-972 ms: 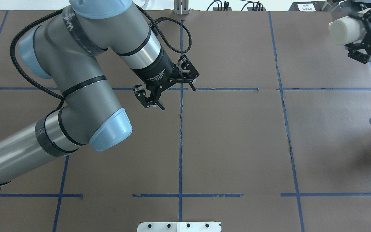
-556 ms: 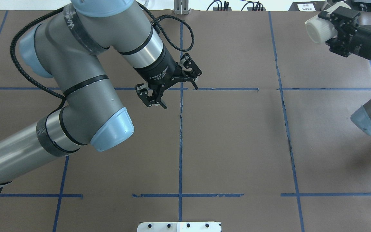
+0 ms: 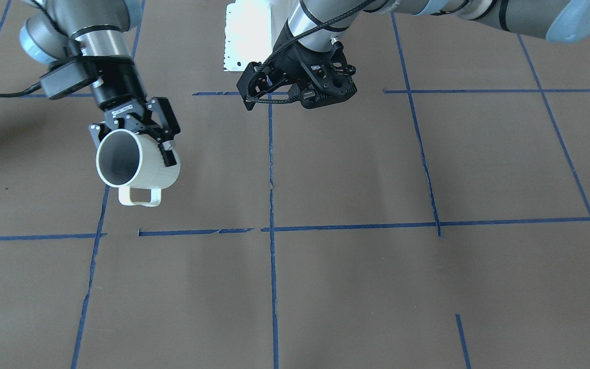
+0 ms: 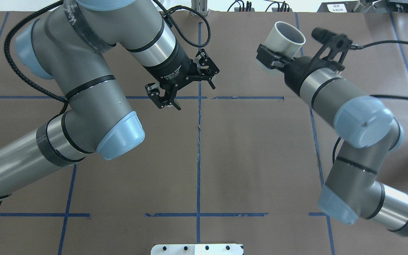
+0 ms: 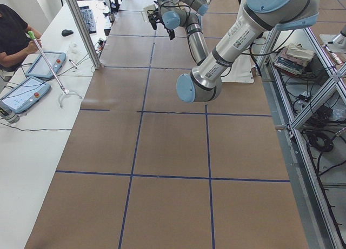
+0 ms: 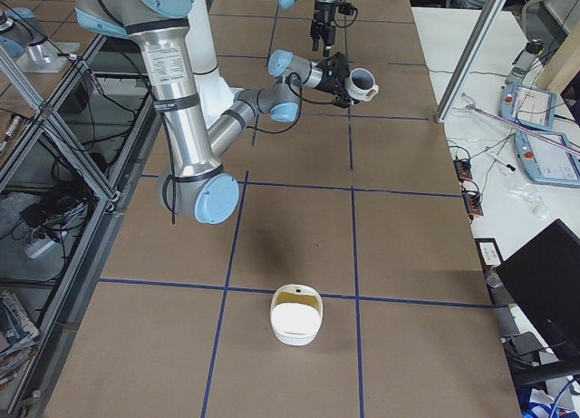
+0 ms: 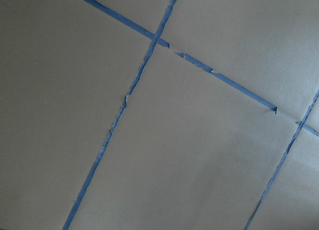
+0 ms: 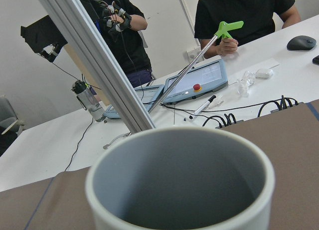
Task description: Left arm hands cup to right arm to dump lemon
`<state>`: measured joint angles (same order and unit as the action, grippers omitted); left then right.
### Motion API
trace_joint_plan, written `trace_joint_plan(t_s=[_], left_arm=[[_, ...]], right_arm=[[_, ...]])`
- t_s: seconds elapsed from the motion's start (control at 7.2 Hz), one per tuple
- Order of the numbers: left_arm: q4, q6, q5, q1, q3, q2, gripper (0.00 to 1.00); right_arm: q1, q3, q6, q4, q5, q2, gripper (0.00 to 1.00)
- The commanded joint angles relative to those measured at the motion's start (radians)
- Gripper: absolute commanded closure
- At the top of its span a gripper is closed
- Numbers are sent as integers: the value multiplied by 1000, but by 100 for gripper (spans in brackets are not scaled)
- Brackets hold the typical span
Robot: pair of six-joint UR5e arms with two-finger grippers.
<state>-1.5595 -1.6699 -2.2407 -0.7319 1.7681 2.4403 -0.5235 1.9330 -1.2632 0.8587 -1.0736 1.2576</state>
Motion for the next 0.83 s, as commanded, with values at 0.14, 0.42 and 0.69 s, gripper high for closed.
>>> trace_joint_plan(t_s=[0.14,0.42,0.69], left_arm=[[4,27,-8,-57,20,-1,0],[7,27,-8,-54,8,9,0],[9,27,-7,-29,-6,19,0]], right_arm=[[233,-31,151,48,272,-12,56],[301,-40,182,162,354,-67,56],[321,-72,183,287,430,-151,56]])
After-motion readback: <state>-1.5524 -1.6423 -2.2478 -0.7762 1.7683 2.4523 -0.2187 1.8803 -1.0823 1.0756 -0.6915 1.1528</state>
